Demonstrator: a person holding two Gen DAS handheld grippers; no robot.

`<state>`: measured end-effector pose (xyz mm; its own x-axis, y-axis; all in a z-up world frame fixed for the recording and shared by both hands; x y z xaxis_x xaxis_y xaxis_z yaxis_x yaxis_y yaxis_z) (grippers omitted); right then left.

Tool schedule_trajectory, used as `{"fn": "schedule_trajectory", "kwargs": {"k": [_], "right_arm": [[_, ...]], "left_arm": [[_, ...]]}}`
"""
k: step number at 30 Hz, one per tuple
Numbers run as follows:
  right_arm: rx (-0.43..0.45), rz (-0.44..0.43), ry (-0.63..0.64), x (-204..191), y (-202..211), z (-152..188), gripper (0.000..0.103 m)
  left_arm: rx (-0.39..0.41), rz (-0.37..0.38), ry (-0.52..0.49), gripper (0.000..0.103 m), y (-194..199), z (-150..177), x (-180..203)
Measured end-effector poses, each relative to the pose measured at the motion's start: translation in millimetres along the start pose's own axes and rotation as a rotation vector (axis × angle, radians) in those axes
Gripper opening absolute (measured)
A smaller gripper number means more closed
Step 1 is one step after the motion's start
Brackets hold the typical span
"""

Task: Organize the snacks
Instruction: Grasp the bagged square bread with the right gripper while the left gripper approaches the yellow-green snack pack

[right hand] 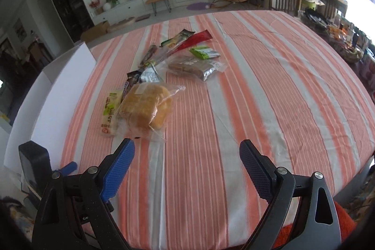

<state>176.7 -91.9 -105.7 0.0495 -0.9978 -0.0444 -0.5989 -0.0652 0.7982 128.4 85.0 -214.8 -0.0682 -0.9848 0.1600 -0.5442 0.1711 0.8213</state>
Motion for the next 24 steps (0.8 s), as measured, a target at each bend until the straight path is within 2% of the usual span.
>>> {"fn": "schedule_trajectory", "kwargs": {"k": [5,7,9,11,13,15,16,19,24], "right_arm": [[-0.118,0.017,0.020,-44,-60,-25,0.093],[-0.190,0.041,0.054,-63,-88,-22,0.093],[-0.219,0.029,0.075,-79,-106,-17,0.093],[-0.237,0.099,0.129,-83,-123,-8,0.095],[-0.162,0.138,0.184,-83,-124,-8,0.095],[-0.132,0.127,0.143,-72,-118,-8,0.093],[-0.102,0.130,0.115,-62,-112,-10,0.092],[-0.035,0.127,0.076,-31,-90,-5,0.077],[0.029,0.213,-0.015,40,-67,18,0.076]], "left_arm": [[0.020,0.003,-0.008,0.103,1,0,0],[0.024,0.003,-0.009,0.103,2,1,0],[0.028,0.003,-0.010,0.103,2,0,0],[0.031,0.003,-0.010,0.103,2,0,-1],[0.033,0.003,-0.009,0.103,2,-1,-1],[0.036,0.003,-0.009,0.103,2,-1,-1],[0.037,0.002,-0.008,0.103,2,-2,-1],[0.042,-0.002,-0.003,0.103,1,-2,-2],[0.038,-0.010,0.009,0.103,2,-2,-2]]}}
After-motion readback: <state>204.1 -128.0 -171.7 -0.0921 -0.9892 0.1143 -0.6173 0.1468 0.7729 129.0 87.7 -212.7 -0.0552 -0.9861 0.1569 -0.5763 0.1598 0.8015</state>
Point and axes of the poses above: each gripper's, at about its wrist camera, not at the fingertips, and y roughly against the way its jaws point, x to its right, z to its underside, the point moved 9 cm from there along -y, roughly the way its jaws point, and after that the axes turned 11 degrees about z, right-handed, at the moved point
